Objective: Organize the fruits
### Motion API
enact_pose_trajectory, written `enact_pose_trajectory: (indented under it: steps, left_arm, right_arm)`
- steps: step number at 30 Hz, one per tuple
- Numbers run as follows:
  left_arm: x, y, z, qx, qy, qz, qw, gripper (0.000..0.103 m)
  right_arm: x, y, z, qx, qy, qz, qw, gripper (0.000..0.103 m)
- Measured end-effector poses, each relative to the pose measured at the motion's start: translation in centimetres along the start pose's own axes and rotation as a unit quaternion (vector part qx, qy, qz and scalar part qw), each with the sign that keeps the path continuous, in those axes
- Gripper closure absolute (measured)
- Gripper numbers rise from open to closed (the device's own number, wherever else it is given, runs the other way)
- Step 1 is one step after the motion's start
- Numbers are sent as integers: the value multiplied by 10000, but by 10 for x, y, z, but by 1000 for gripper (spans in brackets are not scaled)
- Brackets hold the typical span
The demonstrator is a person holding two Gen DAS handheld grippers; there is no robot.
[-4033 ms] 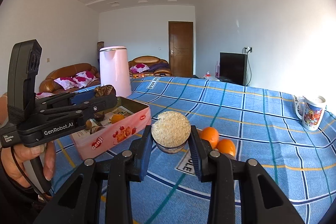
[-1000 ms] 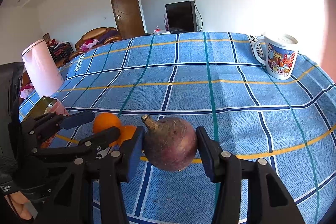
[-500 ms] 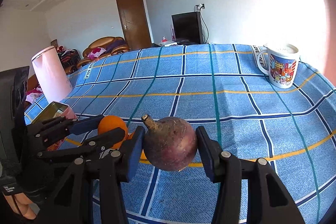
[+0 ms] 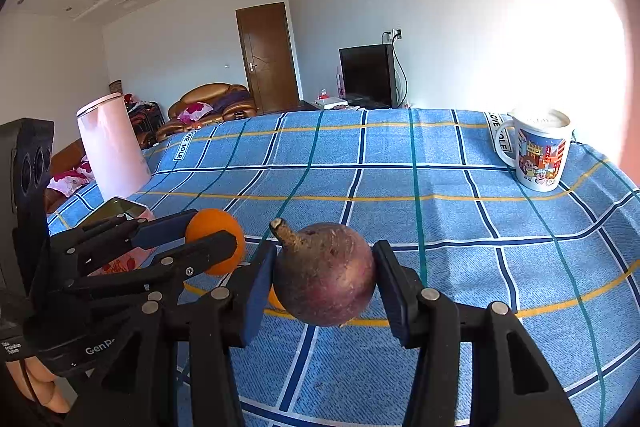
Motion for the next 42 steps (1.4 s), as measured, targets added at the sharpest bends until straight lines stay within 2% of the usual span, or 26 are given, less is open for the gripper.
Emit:
enact_pose_trajectory:
  steps: [14,32,33,34,42]
  left_arm:
    - [-13,-2,2,-38,-33,-345,9994,61]
    - [-27,-3,3,-14,-69,-692,9976,61]
    - [-28,-3,3,-1,-64,-725,9974,65]
    - [-29,-3,2,26,-42,-738,9973,74]
    - [-32,-3,3,-1,-21,-768,9970,75]
  right_arm:
    - [-16,-3,5,-119,-1,-380,9992,51]
    - [-25,-5,10,-284,-27,-647,9975,51]
    - [-25,-5,10,-293,-26,-654,9974,51]
    - [-26,-5,11,-298,-23,-663,9974,51]
    - [-29,-5,14,-354,-2,-733,9967,51]
Point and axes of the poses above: each gripper's, at about its wrist camera, not at the fingertips, and x roughly the way its jaws point, z to its left, y to its underside, the point moved 5 cm from there along x, roughly the way its jaws point, and after that the axes turned 7 degrees about -x, right-handed, at the moved point
